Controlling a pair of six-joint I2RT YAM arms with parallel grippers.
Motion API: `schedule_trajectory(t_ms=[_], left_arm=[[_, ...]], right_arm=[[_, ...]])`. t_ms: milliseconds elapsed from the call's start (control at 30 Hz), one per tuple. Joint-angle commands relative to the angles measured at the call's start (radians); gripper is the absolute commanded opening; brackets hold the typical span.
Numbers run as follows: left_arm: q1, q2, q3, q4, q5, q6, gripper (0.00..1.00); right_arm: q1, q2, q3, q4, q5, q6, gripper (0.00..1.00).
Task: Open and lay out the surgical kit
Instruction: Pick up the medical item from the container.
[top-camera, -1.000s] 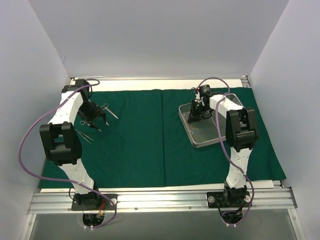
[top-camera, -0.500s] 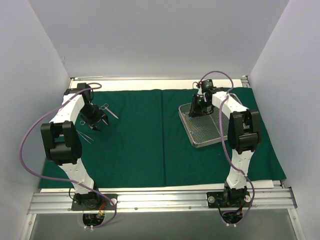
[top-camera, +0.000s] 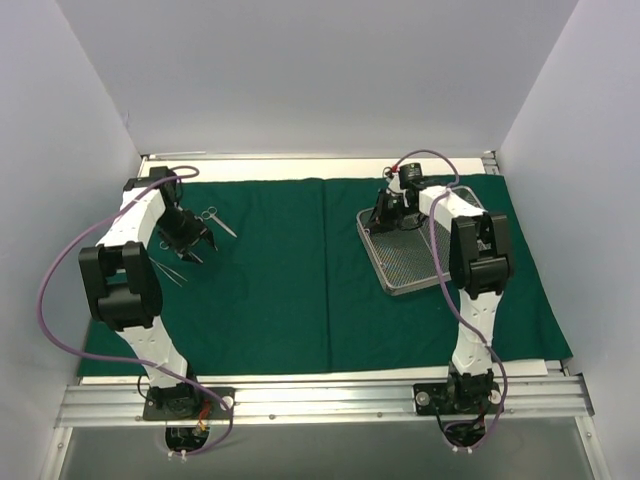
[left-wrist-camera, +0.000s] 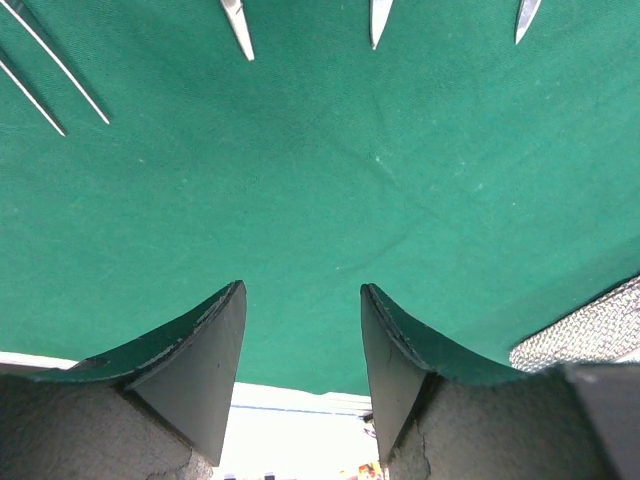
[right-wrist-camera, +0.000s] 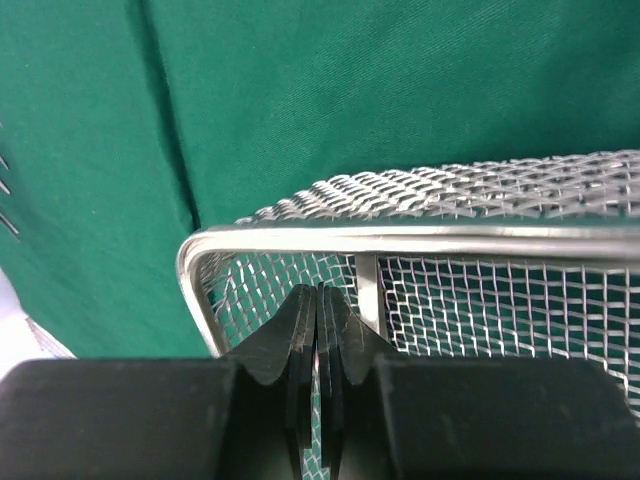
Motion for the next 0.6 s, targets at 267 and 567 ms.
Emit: schedule_trajectory(t_ms=[267, 567], left_arm=[[-0.001, 0.002, 0.056, 0.020, 0.038, -0.006, 0.58], [-0.008, 0.029, 0.081, 0.037, 0.058, -0.019, 0.58]], right_arm=[[-0.011, 0.058, 0.028, -0.153, 0.018, -0.061, 0.00], [-0.020, -0.029, 0.150, -0.303, 0.291, -0.139, 0.00]])
